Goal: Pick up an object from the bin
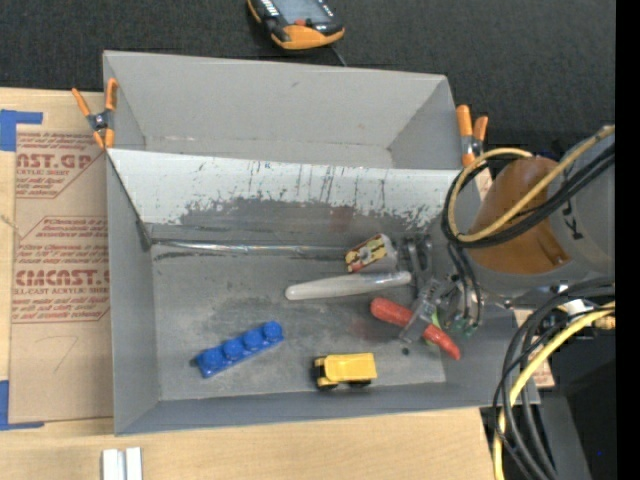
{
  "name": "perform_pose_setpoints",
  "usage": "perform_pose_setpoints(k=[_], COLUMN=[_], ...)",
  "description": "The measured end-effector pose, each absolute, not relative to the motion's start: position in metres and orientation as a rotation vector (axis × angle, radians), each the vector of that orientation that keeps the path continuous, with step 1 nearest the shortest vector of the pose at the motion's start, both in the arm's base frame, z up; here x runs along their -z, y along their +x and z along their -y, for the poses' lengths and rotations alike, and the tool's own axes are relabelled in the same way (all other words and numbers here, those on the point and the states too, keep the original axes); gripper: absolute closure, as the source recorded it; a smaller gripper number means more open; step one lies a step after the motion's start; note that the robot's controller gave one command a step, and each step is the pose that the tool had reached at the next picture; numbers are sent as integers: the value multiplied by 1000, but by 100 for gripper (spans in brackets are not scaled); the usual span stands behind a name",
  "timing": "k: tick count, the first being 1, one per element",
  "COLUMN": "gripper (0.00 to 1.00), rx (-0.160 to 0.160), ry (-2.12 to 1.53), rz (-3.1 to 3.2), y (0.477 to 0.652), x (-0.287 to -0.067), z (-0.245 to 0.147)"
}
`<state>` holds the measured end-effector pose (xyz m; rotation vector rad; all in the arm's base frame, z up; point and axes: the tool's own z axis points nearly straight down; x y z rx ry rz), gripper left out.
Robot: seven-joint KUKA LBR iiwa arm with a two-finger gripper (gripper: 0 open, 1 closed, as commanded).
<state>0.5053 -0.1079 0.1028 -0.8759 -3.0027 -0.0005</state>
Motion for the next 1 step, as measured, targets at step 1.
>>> perform_pose_setpoints(k=[1], gripper=[100], rx=[3], ry=[-875], rz=[3003], y=[505], x=[-123], z=[107])
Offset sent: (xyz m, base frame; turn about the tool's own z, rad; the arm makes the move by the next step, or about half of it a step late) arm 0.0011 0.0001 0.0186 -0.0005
